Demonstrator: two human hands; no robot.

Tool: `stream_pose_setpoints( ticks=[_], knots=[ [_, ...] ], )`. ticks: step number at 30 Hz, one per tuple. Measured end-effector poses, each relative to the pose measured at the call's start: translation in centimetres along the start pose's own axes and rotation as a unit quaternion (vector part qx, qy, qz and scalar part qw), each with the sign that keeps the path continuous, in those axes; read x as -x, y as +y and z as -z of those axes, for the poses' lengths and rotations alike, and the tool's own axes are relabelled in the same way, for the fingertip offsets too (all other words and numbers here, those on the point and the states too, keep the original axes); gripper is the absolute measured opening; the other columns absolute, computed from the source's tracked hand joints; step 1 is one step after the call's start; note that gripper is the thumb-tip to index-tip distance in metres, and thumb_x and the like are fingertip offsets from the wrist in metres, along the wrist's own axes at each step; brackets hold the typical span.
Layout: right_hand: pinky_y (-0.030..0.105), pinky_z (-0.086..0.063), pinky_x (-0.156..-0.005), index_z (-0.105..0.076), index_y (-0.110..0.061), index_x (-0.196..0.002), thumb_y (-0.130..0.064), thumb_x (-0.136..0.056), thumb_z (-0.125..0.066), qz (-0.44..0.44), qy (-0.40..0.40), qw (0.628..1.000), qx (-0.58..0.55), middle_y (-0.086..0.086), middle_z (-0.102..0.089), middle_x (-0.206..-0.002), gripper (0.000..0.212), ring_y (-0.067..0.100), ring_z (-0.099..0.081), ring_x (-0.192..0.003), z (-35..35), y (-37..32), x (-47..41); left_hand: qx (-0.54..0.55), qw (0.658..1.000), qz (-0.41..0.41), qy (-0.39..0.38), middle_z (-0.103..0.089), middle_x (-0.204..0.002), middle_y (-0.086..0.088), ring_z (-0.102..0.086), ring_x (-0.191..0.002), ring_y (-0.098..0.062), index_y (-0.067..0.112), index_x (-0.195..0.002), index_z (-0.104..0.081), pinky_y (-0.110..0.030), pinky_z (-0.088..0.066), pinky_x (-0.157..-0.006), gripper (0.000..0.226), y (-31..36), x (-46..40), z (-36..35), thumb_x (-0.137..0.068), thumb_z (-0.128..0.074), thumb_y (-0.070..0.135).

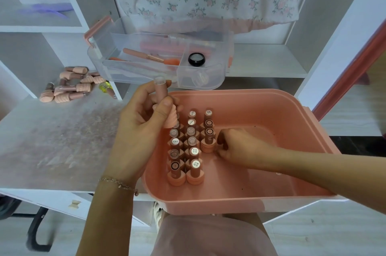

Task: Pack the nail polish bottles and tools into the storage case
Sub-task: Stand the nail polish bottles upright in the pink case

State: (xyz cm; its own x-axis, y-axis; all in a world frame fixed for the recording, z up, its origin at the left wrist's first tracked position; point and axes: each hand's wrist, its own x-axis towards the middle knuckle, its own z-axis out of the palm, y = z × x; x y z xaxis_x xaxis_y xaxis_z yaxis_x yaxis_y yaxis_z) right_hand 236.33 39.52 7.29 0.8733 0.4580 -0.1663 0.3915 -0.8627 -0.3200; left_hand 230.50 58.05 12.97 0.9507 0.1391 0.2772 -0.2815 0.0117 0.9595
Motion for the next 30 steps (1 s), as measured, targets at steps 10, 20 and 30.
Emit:
stream_pose_setpoints(
  ticks=[10,20,30],
  knots=[
    [0.028,-0.042,-0.061,-0.062,-0.018,-0.074,-0.044,-0.084,-0.055,-0.004,-0.053,0.997,0.049,0.001,-0.064,-0.077,0.029,0.022,-0.059,-0.075,4.5,-1.2,1.2,-0.009,0.999,0.000,-0.033,-0.073,-0.092,0.007,-0.065,-0.097,-0.006,0.022,-0.085,-0.064,-0.016,-0.049,-0.083,0.016,-0.2,-0.2,0.0,-0.072,-0.070,0.014],
    [0.019,-0.047,-0.067,-0.056,-0.025,-0.091,-0.033,-0.079,-0.067,0.130,0.071,0.943,-0.298,-0.009,-0.063,-0.084,0.019,0.004,-0.059,-0.070,6.2,-4.2,2.2,0.040,0.999,0.009,-0.025,-0.070,-0.078,0.006,-0.065,-0.076,-0.004,0.020,-0.073,-0.073,-0.014,-0.050,-0.072,0.019,0.1,0.0,0.1,-0.055,-0.075,0.015],
    [0.014,-0.044,-0.063,-0.057,-0.024,-0.084,-0.023,-0.081,-0.064,0.166,0.095,0.947,-0.259,-0.010,-0.059,-0.075,0.008,0.003,-0.056,-0.071,6.1,-4.3,2.1,0.051,0.996,-0.019,-0.070,-0.073,-0.085,0.003,-0.068,-0.085,-0.010,0.027,-0.098,-0.072,-0.019,-0.051,-0.077,0.036,0.7,0.1,0.2,-0.064,-0.080,0.022]
  ],
)
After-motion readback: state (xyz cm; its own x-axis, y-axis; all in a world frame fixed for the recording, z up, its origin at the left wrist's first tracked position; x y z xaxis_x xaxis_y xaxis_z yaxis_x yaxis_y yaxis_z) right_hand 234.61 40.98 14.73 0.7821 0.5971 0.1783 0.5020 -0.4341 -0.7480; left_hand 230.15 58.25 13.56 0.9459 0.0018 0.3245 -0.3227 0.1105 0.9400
